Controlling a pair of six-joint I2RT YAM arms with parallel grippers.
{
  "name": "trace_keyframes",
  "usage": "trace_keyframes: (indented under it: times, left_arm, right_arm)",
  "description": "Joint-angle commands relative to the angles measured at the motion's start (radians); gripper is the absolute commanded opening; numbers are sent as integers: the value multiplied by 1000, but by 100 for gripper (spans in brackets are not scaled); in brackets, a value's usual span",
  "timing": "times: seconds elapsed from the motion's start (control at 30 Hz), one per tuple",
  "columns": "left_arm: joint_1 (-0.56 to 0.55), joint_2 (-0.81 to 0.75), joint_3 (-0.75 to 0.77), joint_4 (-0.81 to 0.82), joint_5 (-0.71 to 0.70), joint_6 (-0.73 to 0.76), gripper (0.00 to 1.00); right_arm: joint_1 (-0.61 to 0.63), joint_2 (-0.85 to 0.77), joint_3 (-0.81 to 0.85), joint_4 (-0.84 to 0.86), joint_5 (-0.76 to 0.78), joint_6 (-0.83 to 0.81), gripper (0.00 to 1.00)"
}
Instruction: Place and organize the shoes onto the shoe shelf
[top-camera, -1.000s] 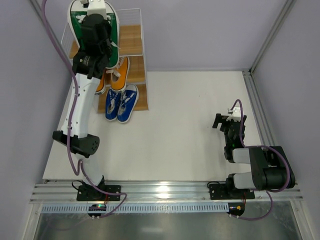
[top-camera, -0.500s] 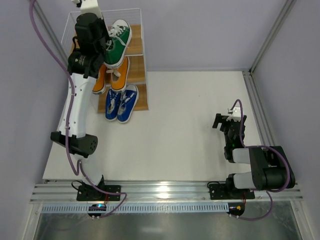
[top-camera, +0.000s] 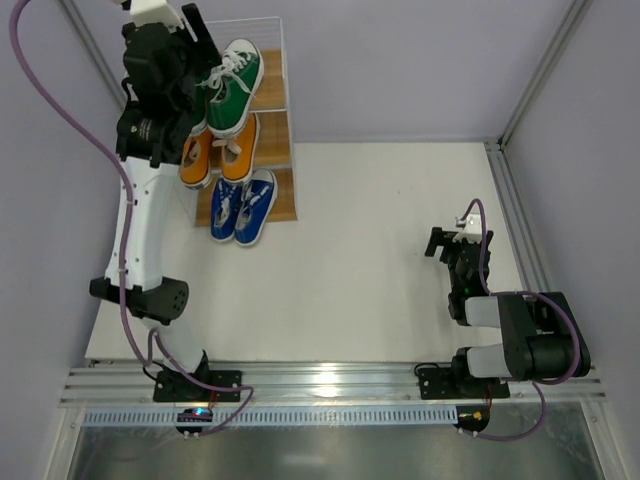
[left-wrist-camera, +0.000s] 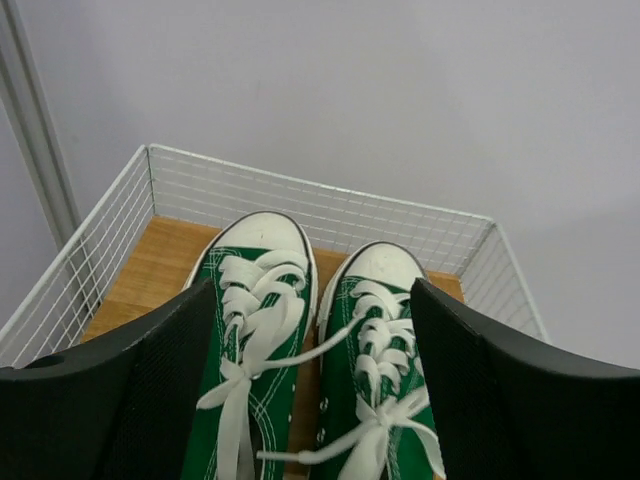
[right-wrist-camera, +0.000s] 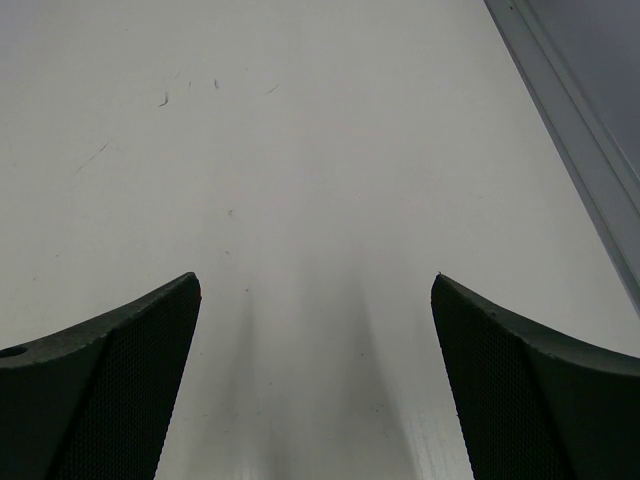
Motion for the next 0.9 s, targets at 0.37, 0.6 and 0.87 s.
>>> trace_keyframes:
  times: [0.37, 0.6, 0.87]
  left_arm:
    - [-111, -716, -680, 48, 191, -165, 100]
    - [-124, -971, -1119, -21, 270, -285, 100]
    - [-125, -1037, -1248, -253, 269, -293, 100]
  right_arm:
    - [-2, 1, 18, 79, -6, 2, 97]
    - [-2, 1, 20, 81, -6, 2, 97]
    - [-3, 3, 18, 79, -8, 2, 97]
